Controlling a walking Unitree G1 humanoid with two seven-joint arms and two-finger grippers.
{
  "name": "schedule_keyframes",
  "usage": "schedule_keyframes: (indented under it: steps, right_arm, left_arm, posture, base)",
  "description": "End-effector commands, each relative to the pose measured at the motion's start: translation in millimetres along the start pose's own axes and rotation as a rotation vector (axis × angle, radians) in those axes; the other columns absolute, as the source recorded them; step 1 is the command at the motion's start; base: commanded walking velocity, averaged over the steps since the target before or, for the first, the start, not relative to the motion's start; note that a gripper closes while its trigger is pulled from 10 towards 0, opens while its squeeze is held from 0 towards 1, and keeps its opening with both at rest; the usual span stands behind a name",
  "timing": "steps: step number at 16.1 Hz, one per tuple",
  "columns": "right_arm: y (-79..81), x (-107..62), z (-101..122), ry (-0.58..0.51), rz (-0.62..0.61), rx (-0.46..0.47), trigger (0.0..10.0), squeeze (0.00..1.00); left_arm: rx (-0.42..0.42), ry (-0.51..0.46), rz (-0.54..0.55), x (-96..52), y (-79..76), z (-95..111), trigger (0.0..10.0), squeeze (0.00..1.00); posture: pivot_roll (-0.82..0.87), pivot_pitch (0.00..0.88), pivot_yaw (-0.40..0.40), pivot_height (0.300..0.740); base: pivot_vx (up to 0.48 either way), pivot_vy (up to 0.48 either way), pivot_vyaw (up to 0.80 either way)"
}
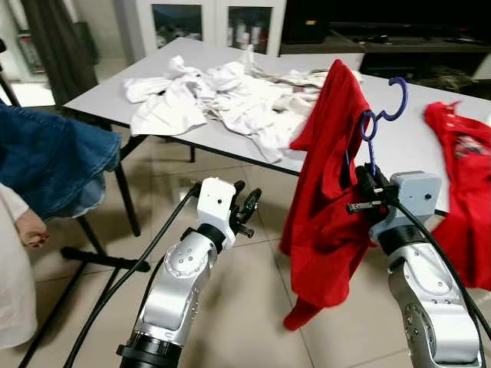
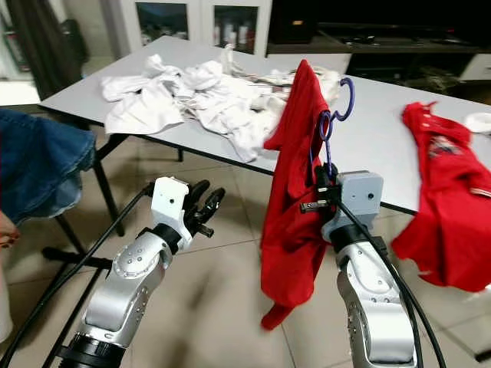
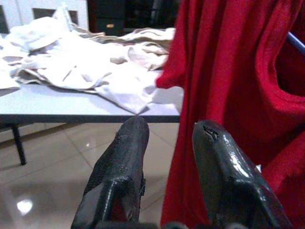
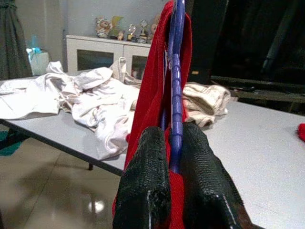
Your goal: Hang hanger
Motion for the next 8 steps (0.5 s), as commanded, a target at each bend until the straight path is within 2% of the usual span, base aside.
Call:
schedule_keyframes:
  steps: [1,3,5,7,8]
  right_arm:
    - [-6.2,1.5,3,-0.016,-0.012,-0.016,10.0,0.0]
    - [-5.0,3.6,7,-0.041,0.022,-0.075,10.0,0.0]
    - [-16.5,14.2,24,-0.107,0.01,-0.138,10.0,0.0]
    - [-32.2,26.5,40,-0.154,-0.034,-0.152,10.0,0.0]
    - [-34.7,29.8,46,-0.172,-0.038,-0.158,10.0,0.0]
  left_arm:
    - [-0.01,0.005,-0.016,1.6,-2.7,1,10.0,0.0]
    - [0.017,0.025,-0.034,-0.7,-0.2,-1,10.0,0.0]
    - [0.068,0.026,-0.087,-3.3,1.6,4,10.0,0.0]
    - [0.065,0.011,-0.157,-2.6,-7.0,9,10.0,0.0]
    - [0.06,-0.004,-0.197,-2.2,-15.9,12,10.0,0.0]
  posture:
    - [-0.07,0.0,-0.043,0.74]
    - [-0.06,0.0,-0.047,0.74]
    - [-0.06,0.0,-0.046,0.74]
    - [-0.06,0.0,-0.042,0.74]
    - [-0.06,0.0,-0.042,0.74]
  base:
    - [0.0,0.0,0.0]
    - [0.0,0.0,0.0]
    - [0.0,0.0,0.0]
    - [0.0,0.0,0.0]
    - [0.0,0.0,0.0]
Point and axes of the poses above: a point about 5 cm out from each wrist's last joint towards the gripper, its own x axis pointing out of the wrist towards the gripper, its own z axis along the axis of the wrist's last joint, y = z × x, the point moved 5 cm from there along x, pointing out of the wrist towards the gripper, and after that the axes turned 9 degrees about -x, right-handed, at the moved point
